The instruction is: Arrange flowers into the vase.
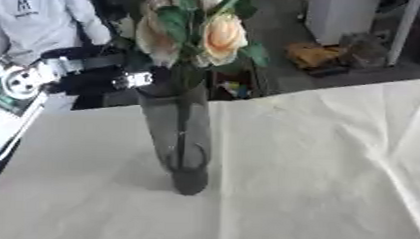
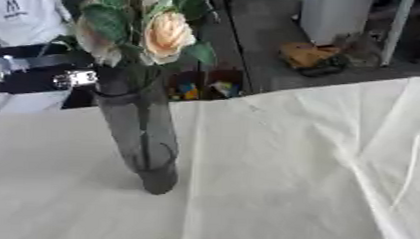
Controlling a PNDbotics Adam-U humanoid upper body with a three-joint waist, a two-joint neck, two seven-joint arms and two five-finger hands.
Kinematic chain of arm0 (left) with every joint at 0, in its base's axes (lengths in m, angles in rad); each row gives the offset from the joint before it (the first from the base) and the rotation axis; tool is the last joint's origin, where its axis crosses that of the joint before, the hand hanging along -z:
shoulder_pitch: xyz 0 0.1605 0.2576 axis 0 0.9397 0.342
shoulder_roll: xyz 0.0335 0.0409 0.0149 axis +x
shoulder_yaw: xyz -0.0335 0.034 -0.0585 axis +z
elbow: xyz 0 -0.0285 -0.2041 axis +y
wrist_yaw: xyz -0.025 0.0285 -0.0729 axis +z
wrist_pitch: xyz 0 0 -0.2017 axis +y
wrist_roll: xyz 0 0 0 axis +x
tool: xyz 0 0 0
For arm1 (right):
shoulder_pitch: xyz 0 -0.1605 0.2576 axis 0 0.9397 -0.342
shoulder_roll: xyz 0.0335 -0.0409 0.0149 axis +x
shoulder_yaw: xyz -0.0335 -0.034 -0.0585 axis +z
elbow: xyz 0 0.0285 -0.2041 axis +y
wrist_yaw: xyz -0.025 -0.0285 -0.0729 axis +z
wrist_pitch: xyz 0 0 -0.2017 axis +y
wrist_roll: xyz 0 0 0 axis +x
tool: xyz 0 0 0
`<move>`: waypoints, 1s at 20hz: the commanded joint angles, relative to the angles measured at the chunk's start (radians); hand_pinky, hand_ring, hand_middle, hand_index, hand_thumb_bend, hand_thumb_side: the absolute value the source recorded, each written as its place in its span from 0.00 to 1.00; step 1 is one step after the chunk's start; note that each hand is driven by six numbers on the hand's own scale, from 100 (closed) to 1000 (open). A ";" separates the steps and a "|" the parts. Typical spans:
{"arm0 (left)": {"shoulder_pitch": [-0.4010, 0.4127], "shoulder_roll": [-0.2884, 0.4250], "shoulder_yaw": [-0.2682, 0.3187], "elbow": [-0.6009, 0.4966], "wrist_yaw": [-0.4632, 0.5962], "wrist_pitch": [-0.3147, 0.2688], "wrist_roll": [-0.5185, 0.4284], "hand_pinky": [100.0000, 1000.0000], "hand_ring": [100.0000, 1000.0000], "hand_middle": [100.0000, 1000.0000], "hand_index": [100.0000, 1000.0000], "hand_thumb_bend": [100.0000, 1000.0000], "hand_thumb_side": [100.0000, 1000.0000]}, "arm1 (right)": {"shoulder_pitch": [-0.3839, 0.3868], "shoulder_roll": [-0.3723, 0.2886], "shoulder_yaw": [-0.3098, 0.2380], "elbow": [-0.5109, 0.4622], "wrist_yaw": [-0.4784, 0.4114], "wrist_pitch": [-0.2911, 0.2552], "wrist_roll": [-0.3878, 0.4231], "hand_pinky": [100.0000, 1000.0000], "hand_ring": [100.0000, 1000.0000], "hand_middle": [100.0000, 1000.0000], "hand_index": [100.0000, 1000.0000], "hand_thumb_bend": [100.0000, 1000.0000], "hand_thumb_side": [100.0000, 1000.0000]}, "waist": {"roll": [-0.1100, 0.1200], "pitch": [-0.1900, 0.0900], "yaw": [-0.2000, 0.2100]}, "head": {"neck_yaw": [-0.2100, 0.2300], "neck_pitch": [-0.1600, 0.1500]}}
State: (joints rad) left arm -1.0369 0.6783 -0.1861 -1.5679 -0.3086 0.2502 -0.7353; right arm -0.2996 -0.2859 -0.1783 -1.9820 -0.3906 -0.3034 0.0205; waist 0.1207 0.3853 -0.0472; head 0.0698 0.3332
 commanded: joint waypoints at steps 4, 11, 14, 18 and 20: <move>0.003 0.063 0.033 -0.023 0.007 -0.006 -0.003 0.91 0.95 1.00 1.00 0.38 1.00 | -0.006 -0.019 -0.008 -0.018 -0.004 -0.001 -0.007 0.88 0.78 0.25 0.89 0.00 0.92 | -0.010 -0.027 0.005 | -0.001 0.002; 0.040 0.078 0.074 -0.095 0.038 -0.016 0.004 0.90 0.94 1.00 1.00 0.35 1.00 | -0.007 -0.019 -0.011 -0.018 -0.005 -0.007 -0.013 0.88 0.78 0.25 0.89 0.00 0.92 | -0.015 -0.024 0.007 | -0.005 0.008; 0.065 0.083 0.096 -0.145 0.055 -0.016 0.019 0.90 0.94 1.00 1.00 0.35 1.00 | -0.007 -0.018 -0.012 -0.018 -0.005 -0.010 -0.015 0.88 0.78 0.25 0.89 0.00 0.92 | -0.017 -0.022 0.009 | -0.006 0.009; 0.076 0.087 0.102 -0.173 0.063 -0.002 0.024 0.90 0.94 1.00 1.00 0.35 1.00 | -0.008 -0.018 -0.012 -0.018 -0.005 -0.010 -0.015 0.88 0.78 0.25 0.89 0.00 0.92 | -0.018 -0.022 0.009 | -0.006 0.009; 0.078 0.088 0.103 -0.179 0.064 0.003 0.024 0.90 0.93 1.00 1.00 0.37 1.00 | -0.008 -0.018 -0.012 -0.018 -0.004 -0.011 -0.015 0.88 0.78 0.25 0.89 0.00 0.92 | -0.018 -0.022 0.010 | -0.006 0.009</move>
State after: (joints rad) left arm -0.9476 0.7263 -0.1004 -1.7299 -0.2504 0.2480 -0.7126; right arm -0.2993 -0.2860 -0.1844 -1.9820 -0.3906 -0.3123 0.0066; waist 0.1079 0.3853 -0.0391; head 0.0666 0.3420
